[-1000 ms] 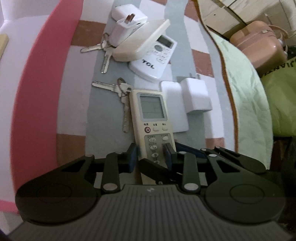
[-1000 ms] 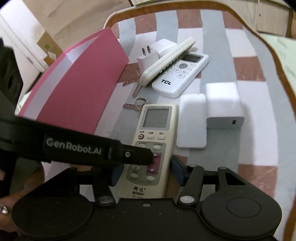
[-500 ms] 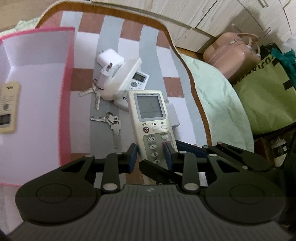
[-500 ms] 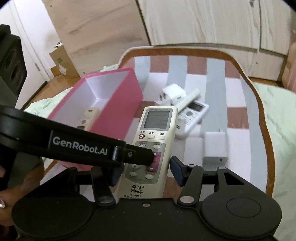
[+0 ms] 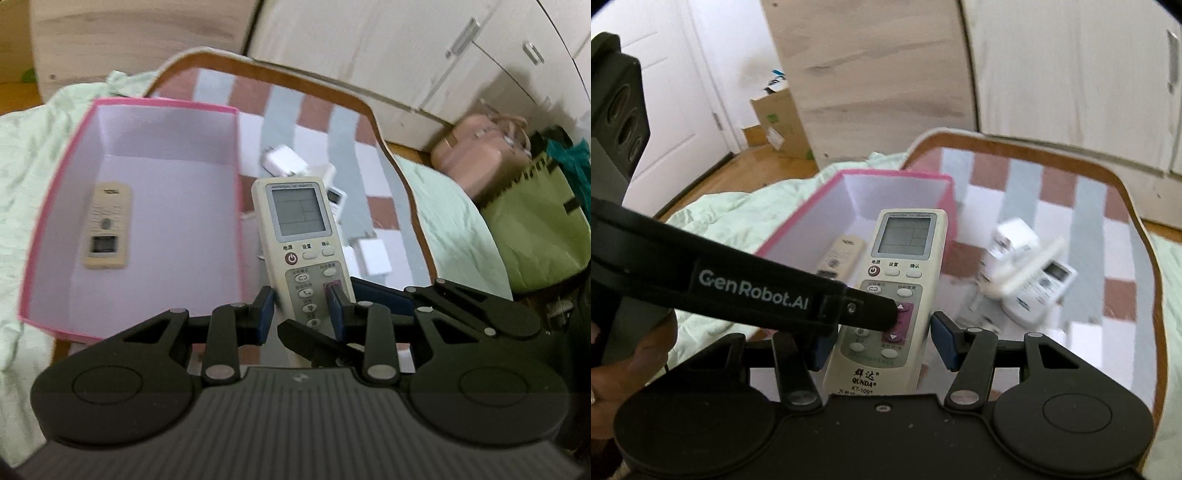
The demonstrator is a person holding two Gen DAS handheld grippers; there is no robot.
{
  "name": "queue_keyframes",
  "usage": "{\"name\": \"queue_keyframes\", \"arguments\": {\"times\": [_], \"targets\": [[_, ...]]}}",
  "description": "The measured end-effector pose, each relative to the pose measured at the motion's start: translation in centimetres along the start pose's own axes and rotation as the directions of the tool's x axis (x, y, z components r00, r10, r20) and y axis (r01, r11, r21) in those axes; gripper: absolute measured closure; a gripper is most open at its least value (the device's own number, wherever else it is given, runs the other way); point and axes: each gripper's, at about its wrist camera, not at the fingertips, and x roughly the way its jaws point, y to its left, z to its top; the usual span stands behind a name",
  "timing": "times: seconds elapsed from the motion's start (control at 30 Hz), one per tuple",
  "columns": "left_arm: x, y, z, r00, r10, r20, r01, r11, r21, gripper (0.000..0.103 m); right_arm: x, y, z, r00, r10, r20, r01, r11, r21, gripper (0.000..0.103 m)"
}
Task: Organize rigid objects
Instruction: 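Carry the white remote into the pink box beside the TCL remote, then open the grippers and lift them out of the pink box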
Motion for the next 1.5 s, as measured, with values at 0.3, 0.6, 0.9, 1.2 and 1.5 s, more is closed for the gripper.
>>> {"name": "queue_keyframes", "arguments": {"times": [0.3,0.6,0.9,1.2,1.5], "targets": [[-1.6,5.0,1.1,0.998,0.049,0.029,-0.048,0.997,-0.064,0.072,3.2,3.6,2.8,0.996,0.077,-0.036,-0.081,0.992,-0.094,0.042],[1.6,9.8,4.7,0.991,0.13,-0.01,-0.13,0.988,-0.081,0.072,10.1,4.0,7.0,0.983,0.129,-0.131,-0.143,0.984,-0.102,0.048],[7.1,14.5,7.9,0.993,0.072,-0.097,-0.085,0.988,-0.131,0.072,17.0,2.9,8.9,0.958,0.113,-0.264,-0.137,0.988,-0.073,0.054],[12.9,15.0,8.4,0.976,0.161,-0.145,-0.173,0.982,-0.07,0.076,22.3,1.5,7.3,0.943,0.064,-0.328,-0.045,0.997,0.067,0.07],[13.1,15.4,8.1,0.974,0.192,-0.122,-0.203,0.976,-0.084,0.08,23.8,1.3,6.6,0.915,0.094,-0.393,-0.025,0.984,0.177,0.085]]}}
